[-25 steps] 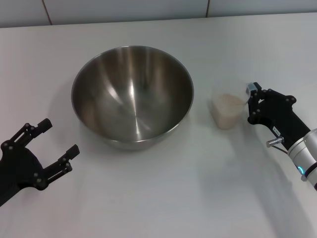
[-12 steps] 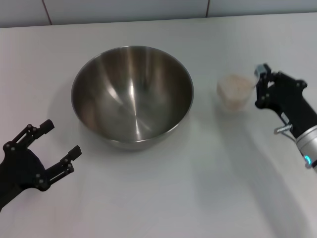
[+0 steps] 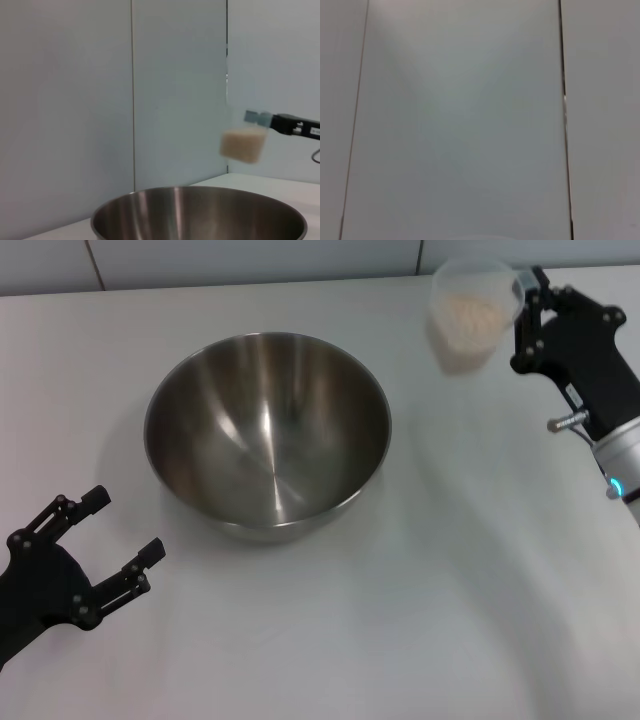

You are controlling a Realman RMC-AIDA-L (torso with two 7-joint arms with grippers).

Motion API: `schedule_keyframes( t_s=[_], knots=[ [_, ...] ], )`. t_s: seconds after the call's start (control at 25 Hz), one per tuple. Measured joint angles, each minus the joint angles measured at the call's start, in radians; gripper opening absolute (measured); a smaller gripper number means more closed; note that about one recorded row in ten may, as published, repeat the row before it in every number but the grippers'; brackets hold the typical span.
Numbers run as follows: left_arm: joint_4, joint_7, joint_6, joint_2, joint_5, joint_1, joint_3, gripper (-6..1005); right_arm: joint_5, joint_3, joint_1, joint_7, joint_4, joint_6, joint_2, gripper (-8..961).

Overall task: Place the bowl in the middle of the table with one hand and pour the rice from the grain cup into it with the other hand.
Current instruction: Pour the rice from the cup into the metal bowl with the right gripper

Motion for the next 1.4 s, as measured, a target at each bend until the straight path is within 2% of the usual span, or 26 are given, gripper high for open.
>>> schedule_keyframes(
  t_s=[0.44, 0.96, 1.4],
  knots=[
    [0.0, 0.0, 0.004, 0.002, 0.001, 0.003, 0.004, 848, -0.004, 0.001, 0.055, 0.0, -0.005, 0.01, -0.001, 35],
    [0.0, 0.0, 0.007, 0.0, 0.001, 0.006, 0.004, 848, -0.011, -0.262, 0.208, 0.001, 0.002, 0.073, 0.003, 35],
    [-0.002, 0.0, 0.007, 0.0, 0.001, 0.008, 0.002, 848, -0.031, -0.288, 0.232, -0.039, -0.003, 0.089, 0.005, 34]
  ],
)
